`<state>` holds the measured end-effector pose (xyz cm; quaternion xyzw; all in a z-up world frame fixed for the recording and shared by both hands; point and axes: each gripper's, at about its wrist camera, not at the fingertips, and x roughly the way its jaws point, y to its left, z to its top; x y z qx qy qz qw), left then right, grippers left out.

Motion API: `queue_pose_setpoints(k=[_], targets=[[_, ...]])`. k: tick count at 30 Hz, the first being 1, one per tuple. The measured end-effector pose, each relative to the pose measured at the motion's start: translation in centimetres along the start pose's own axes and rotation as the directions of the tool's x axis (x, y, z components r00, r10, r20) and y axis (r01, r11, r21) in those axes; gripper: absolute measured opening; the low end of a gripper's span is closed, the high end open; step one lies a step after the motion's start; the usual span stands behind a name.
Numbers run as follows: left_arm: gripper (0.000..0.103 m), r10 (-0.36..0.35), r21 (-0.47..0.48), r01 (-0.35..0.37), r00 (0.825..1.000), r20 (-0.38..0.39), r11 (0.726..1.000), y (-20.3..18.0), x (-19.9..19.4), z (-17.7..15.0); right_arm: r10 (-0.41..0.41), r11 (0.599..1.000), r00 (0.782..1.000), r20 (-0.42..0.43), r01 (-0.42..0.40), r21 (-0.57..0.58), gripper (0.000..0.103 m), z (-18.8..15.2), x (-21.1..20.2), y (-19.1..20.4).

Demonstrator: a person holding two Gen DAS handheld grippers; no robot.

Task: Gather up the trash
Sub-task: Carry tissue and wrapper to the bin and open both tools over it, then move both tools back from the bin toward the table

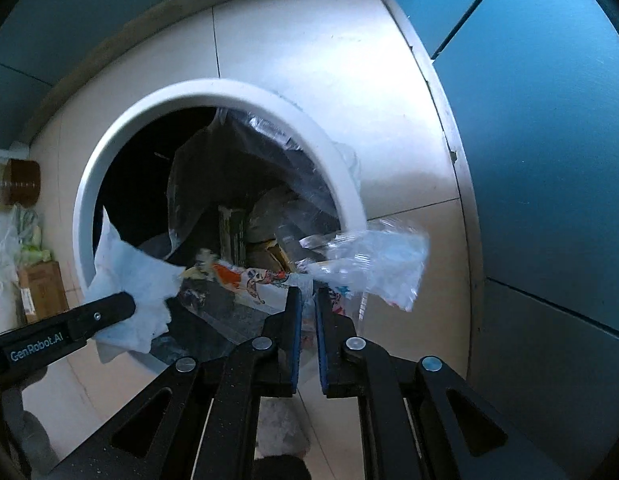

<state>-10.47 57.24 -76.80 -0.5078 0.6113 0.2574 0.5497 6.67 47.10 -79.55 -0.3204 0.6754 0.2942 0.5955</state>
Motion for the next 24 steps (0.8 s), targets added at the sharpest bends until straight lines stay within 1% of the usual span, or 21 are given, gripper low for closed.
queue_pose_setpoints(k=[1, 2, 3, 4, 5, 6, 7, 10, 11, 12, 13, 14, 15, 16, 18, 20, 24], targets=[[0.073, 0.005, 0.005, -0.005, 1.000, 0.009, 1.000, -0.2, -0.3, 0.0, 0.005, 1.000, 1.000, -0.001, -0.005, 0.004, 0.025, 0.1, -0.1, 0.0], [0.079, 0.003, 0.006, -0.003, 1.000, 0.017, 1.000, -0.5, -0.7, 0.3, 0.007, 1.000, 1.000, 0.002, -0.007, 0.007, 0.037, 0.1, -0.4, -0.1], [0.080, 0.000, 0.004, 0.000, 1.000, 0.021, 1.000, -0.3, -1.2, 0.8, 0.009, 1.000, 1.000, 0.009, -0.009, 0.011, 0.046, 0.2, -1.0, -0.2], [0.080, -0.003, 0.002, 0.003, 1.000, 0.017, 1.000, -0.3, -1.4, 0.8, 0.013, 1.000, 1.000, 0.013, -0.013, 0.013, 0.050, 0.3, -1.3, -0.2], [0.086, -0.006, -0.001, 0.006, 1.000, 0.016, 1.000, -0.2, -1.6, 0.8, 0.020, 1.000, 1.000, 0.021, -0.020, 0.021, 0.054, 0.4, -2.0, -0.4], [0.094, -0.009, -0.004, 0.009, 1.000, 0.018, 1.000, -0.3, -1.9, 0.8, 0.025, 0.999, 0.999, 0.028, -0.026, 0.031, 0.056, 0.4, -2.5, -0.7], [0.097, -0.003, -0.003, 0.003, 1.000, 0.023, 1.000, -0.4, -2.2, 0.7, 0.026, 0.999, 0.999, 0.040, -0.027, 0.045, 0.058, 0.3, -3.3, -1.2], [0.098, 0.031, 0.005, -0.032, 0.998, 0.055, 0.999, -0.8, -3.1, 0.3, 0.018, 0.998, 0.997, 0.076, -0.023, 0.057, 0.069, -0.1, -5.1, -2.3], [0.098, 0.058, 0.011, -0.059, 0.996, 0.073, 0.998, -1.0, -3.6, -0.1, 0.015, 0.998, 0.996, 0.085, -0.020, 0.057, 0.076, -0.3, -5.6, -2.5], [0.098, 0.095, 0.020, -0.097, 0.991, 0.098, 0.995, -1.2, -4.3, -0.5, 0.012, 0.998, 0.996, 0.093, -0.017, 0.057, 0.083, -0.5, -6.2, -2.6], [0.098, 0.130, 0.031, -0.135, 0.983, 0.131, 0.990, -1.5, -5.3, -1.1, 0.012, 0.998, 0.995, 0.099, -0.018, 0.053, 0.087, -0.8, -6.7, -2.8], [0.098, 0.150, 0.034, -0.156, 0.977, 0.149, 0.987, -2.0, -5.6, -1.3, 0.022, 0.999, 0.995, 0.098, -0.026, 0.046, 0.094, -1.2, -7.3, -2.9], [0.098, 0.181, 0.037, -0.190, 0.968, 0.175, 0.981, -2.2, -6.5, -1.8, 0.028, 0.999, 0.995, 0.097, -0.031, 0.036, 0.101, -1.6, -7.8, -2.9], [0.098, 0.202, 0.039, -0.213, 0.960, 0.195, 0.976, -2.5, -7.6, -2.4, 0.028, 0.999, 0.994, 0.101, -0.031, 0.024, 0.103, -2.3, -8.6, -2.6], [0.098, 0.229, 0.035, -0.243, 0.945, 0.234, 0.969, -2.9, -9.7, -3.7, 0.024, 1.000, 0.994, 0.107, -0.024, 0.001, 0.103, -3.3, -9.8, -2.2], [0.098, 0.254, 0.031, -0.271, 0.930, 0.265, 0.962, -3.4, -12.4, -5.4, 0.035, 0.999, 0.994, 0.107, -0.034, -0.011, 0.103, -4.4, -11.9, -1.6], [0.098, 0.273, 0.030, -0.296, 0.910, 0.311, 0.955, -5.2, -18.7, -9.0, 0.034, 0.999, 0.991, 0.126, -0.030, -0.033, 0.103, -6.9, -17.3, -1.0]])
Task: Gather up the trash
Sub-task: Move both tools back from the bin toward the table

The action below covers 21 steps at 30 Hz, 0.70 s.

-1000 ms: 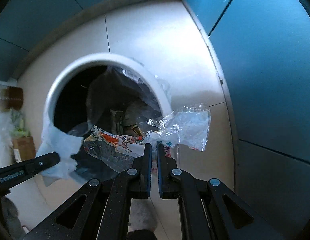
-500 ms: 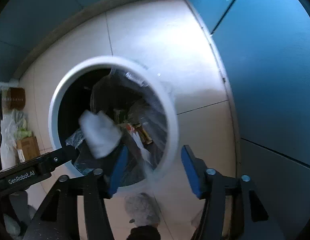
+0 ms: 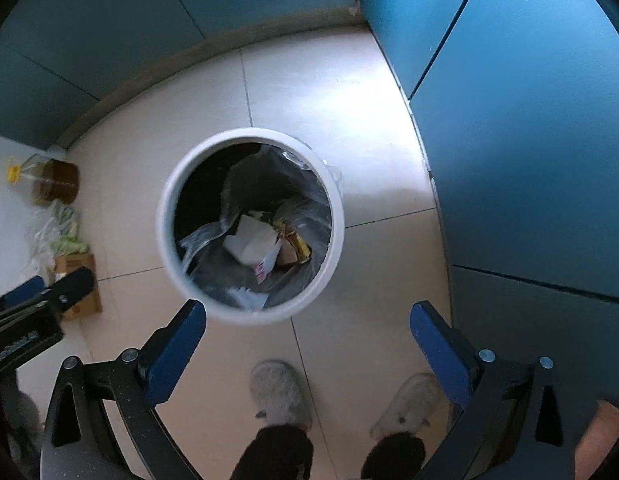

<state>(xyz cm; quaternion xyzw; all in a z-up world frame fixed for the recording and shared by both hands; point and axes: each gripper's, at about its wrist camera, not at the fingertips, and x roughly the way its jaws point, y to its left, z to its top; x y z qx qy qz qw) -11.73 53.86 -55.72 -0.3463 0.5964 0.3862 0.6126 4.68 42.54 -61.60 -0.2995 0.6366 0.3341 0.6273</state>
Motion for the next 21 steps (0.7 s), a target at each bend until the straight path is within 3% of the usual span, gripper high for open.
queue_pose_setpoints(k=[9, 21], targets=[[0.098, 0.021, -0.027, -0.019, 0.995, 0.093, 0.999, 1.0, -15.9, -3.6, 0.049, 0.998, 0.996, 0.068, -0.047, -0.028, 0.103, -4.1, -16.4, 1.3], [0.098, 0.023, 0.002, -0.024, 0.979, 0.201, 1.000, 0.0, -30.2, -8.6, 0.125, 0.992, 0.976, 0.177, -0.118, -0.053, 0.103, -9.0, -34.0, 0.0]])
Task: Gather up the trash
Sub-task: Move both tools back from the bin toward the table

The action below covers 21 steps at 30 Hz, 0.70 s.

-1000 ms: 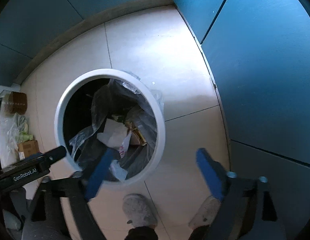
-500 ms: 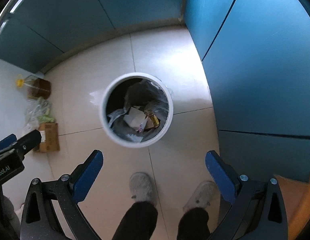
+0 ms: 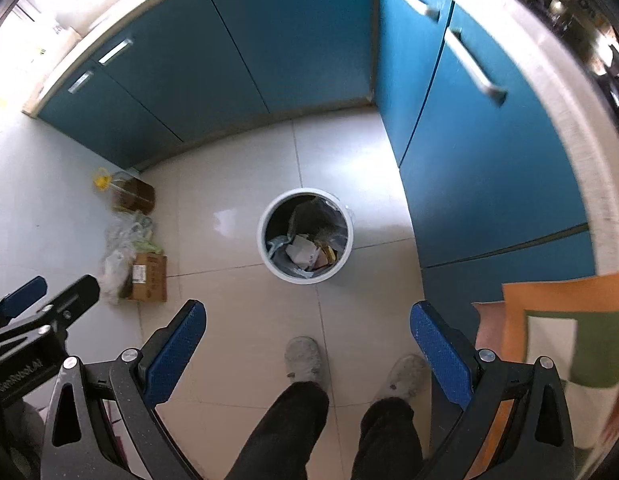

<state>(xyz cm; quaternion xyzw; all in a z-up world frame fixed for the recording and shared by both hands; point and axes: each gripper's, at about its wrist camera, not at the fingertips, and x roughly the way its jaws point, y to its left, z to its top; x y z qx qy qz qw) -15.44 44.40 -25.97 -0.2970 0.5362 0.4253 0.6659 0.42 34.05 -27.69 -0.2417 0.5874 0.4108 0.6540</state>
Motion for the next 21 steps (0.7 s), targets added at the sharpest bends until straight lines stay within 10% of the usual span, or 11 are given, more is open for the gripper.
queue_pose_setpoints(k=[6, 13, 19, 21], targets=[[0.098, 0.048, 0.027, -0.050, 0.997, 0.059, 0.998, -1.6, -6.7, -0.6, 0.090, 0.993, 0.993, 0.071, -0.094, 0.064, 0.103, -1.2, -7.2, -1.5], [0.098, 0.005, 0.189, -0.035, 0.988, 0.156, 0.981, -10.7, -12.0, 0.0, 0.067, 0.946, 0.978, 0.199, -0.126, 0.298, 0.103, -5.1, -15.8, -12.2], [0.098, -0.098, 0.446, 0.033, 0.987, 0.125, 0.895, -25.5, -13.2, -2.3, -0.139, 0.767, 0.977, 0.162, 0.003, 0.642, 0.103, -14.4, -20.1, -29.1], [0.098, -0.144, 0.532, 0.074, 0.985, 0.091, 0.843, -30.8, -13.5, -4.6, -0.182, 0.604, 0.980, 0.076, 0.050, 0.795, 0.103, -20.3, -20.5, -35.8]])
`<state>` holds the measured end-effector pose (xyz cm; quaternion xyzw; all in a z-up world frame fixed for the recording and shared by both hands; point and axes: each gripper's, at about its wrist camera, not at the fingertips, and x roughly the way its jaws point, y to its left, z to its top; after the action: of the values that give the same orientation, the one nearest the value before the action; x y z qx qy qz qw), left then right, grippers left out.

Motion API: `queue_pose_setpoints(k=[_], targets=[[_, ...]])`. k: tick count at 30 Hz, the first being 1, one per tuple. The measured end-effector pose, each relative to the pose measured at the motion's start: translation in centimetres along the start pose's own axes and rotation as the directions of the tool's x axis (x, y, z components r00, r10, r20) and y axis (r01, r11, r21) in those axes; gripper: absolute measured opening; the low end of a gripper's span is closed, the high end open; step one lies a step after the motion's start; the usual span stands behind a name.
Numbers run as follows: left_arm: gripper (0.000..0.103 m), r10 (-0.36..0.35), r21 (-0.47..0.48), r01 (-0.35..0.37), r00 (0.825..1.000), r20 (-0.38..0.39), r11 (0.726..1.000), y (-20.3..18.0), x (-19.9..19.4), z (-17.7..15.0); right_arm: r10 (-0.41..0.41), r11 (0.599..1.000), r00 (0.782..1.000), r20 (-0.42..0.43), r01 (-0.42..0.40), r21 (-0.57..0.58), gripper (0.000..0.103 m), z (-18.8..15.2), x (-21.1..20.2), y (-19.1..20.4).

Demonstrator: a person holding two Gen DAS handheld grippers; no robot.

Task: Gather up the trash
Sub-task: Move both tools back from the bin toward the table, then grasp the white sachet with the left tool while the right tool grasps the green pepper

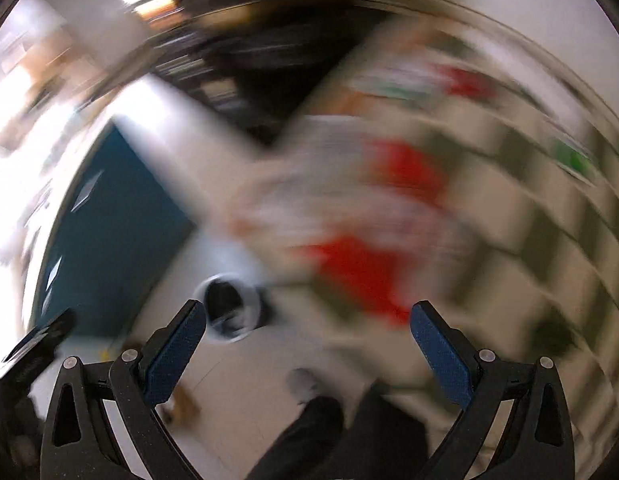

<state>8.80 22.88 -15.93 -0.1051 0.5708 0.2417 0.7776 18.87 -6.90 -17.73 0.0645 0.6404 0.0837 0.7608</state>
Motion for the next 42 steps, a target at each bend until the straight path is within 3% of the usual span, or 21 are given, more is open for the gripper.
queue_pose_setpoints(k=[3, 4, 5, 6, 9, 11, 12, 14, 16, 22, 26, 29, 34, 36, 38, 40, 41, 42], targets=[[0.098, -0.049, 0.127, 0.052, 0.999, -0.024, 0.991, -7.7, 0.5, 0.2, -0.024, 0.960, 0.997, -0.076, 0.044, 0.277, 0.103, 0.2, 1.1, -9.6], [0.098, -0.065, 0.168, 0.070, 0.997, -0.037, 0.983, -10.3, 0.7, 0.2, 0.003, 0.910, 0.995, -0.102, 0.040, 0.413, 0.103, -0.5, 1.7, -13.7], [0.098, -0.069, 0.198, 0.077, 0.996, -0.048, 0.977, -12.1, 0.8, 0.2, 0.012, 0.885, 0.994, -0.109, 0.040, 0.464, 0.103, -1.2, 2.2, -15.0], [0.098, -0.075, 0.238, 0.087, 0.995, -0.060, 0.967, -14.4, 0.8, 0.2, 0.036, 0.835, 0.992, -0.119, 0.035, 0.549, 0.103, -1.9, 2.8, -17.5], [0.098, -0.069, 0.325, 0.090, 0.995, -0.076, 0.941, -18.9, 1.2, -0.1, 0.103, 0.746, 0.992, -0.073, -0.028, 0.666, 0.101, -2.9, 3.7, -20.5], [0.098, -0.055, 0.370, 0.078, 0.996, -0.073, 0.926, -20.7, 1.2, -0.2, 0.099, 0.726, 0.994, -0.039, -0.045, 0.686, 0.091, -2.7, 3.8, -20.9], [0.098, -0.049, 0.383, 0.073, 0.996, -0.072, 0.921, -21.3, 1.3, -0.1, 0.054, 0.732, 0.998, -0.021, -0.026, 0.681, 0.090, -2.3, 3.4, -20.8], [0.098, -0.032, 0.404, 0.058, 0.997, -0.070, 0.913, -22.6, 1.8, 0.3, -0.017, 0.751, 1.000, -0.020, 0.026, 0.659, 0.069, -1.2, 3.1, -20.7], [0.098, -0.019, 0.413, 0.046, 0.998, -0.067, 0.910, -23.0, 1.9, 0.9, -0.067, 0.779, 0.998, -0.002, 0.053, 0.625, 0.026, 0.0, 2.9, -20.5], [0.098, 0.002, 0.418, 0.019, 0.999, -0.048, 0.908, -25.0, 3.4, 5.3, -0.088, 0.881, 0.991, 0.105, 0.028, 0.473, 0.026, 4.5, 1.7, -19.8], [0.098, -0.020, 0.445, 0.044, 0.998, -0.057, 0.894, -27.5, 5.6, 10.3, -0.076, 0.919, 0.988, 0.138, 0.016, 0.394, 0.026, 9.6, 2.2, -19.9], [0.098, -0.069, 0.478, 0.109, 0.993, -0.100, 0.872, -30.0, 8.1, 13.8, -0.055, 0.919, 0.989, 0.140, -0.005, 0.395, 0.026, 12.7, 3.5, -20.0], [0.097, -0.143, 0.440, 0.228, 0.966, -0.217, 0.869, -32.8, 13.2, 17.8, -0.031, 0.903, 0.988, 0.151, -0.037, 0.428, 0.026, 15.8, 4.5, -22.4], [0.079, -0.164, 0.415, 0.260, 0.954, -0.253, 0.872, -33.4, 14.5, 18.6, -0.032, 0.893, 0.988, 0.152, -0.040, 0.448, 0.026, 16.7, 5.3, -22.6], [0.068, -0.187, 0.405, 0.263, 0.958, -0.217, 0.876, -33.6, 14.2, 19.1, -0.031, 0.882, 0.989, 0.144, -0.040, 0.469, 0.026, 17.2, 5.8, -23.2], [0.037, -0.208, 0.404, 0.271, 0.959, -0.194, 0.873, -33.7, 13.6, 19.3, -0.032, 0.880, 0.990, 0.135, -0.036, 0.474, 0.026, 17.5, 6.3, -23.4], [0.011, -0.212, 0.407, 0.275, 0.958, -0.194, 0.871, -33.7, 13.4, 19.2, -0.034, 0.880, 0.990, 0.134, -0.034, 0.473, 0.026, 17.5, 6.3, -23.5], [0.004, -0.200, 0.415, 0.263, 0.961, -0.191, 0.871, -33.8, 13.3, 19.1, -0.040, 0.883, 0.990, 0.136, -0.029, 0.469, 0.026, 17.5, 6.3, -23.4]])
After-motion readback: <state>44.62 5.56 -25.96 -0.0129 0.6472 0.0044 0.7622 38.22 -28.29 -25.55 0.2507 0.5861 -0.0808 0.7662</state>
